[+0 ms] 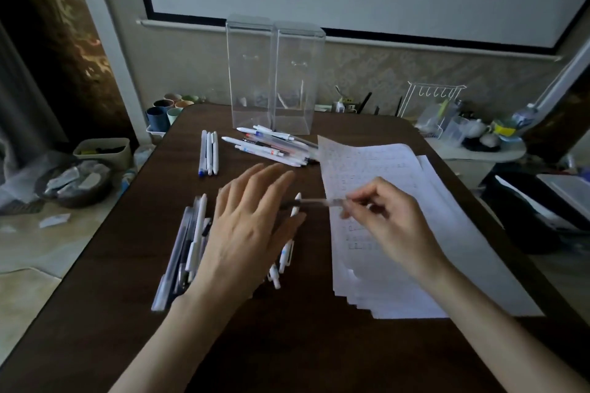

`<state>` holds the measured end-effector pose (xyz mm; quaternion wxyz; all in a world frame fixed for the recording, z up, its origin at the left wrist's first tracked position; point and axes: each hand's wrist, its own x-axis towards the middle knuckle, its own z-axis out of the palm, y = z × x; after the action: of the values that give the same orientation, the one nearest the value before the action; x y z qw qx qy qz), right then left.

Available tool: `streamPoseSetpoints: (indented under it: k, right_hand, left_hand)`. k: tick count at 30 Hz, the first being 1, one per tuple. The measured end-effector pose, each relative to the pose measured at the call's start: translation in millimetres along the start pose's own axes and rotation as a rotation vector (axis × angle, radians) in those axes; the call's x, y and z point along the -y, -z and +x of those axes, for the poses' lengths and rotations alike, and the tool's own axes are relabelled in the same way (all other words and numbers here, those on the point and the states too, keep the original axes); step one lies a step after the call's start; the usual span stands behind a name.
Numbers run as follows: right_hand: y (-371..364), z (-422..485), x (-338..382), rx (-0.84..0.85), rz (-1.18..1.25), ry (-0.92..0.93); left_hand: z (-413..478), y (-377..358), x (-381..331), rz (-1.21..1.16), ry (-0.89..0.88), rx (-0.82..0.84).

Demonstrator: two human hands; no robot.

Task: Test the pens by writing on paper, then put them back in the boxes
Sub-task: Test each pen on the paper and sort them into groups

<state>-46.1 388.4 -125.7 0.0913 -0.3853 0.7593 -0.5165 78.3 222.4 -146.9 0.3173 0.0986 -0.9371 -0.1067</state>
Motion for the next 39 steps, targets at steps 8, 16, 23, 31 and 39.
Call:
streamPoseSetpoints:
  k: [8,16,23,31,39]
  right_hand:
    - [63,-50,-19,-0.174,0.429,0.022]
    - [73,-46,-52,-0.059,0.357,-0.108]
    - [62,-47,-59,-0.036,0.348,-0.074]
    - [61,-48,-58,0.084,0.349,-0.020]
    - [81,-45,-61,-0.397,0.403,0.015]
  left_hand:
    - [20,-30,-65,-0.179,-0.304,0.146]
    - [24,-85,-91,-0.224,-0.289,0.218]
    - [17,-73,-87,-0.248,-0.213,0.297]
    - [16,-68,-86,-0.201,-0.238,0.257]
    - [18,-68,-85,-0.232,-0.190,0.257]
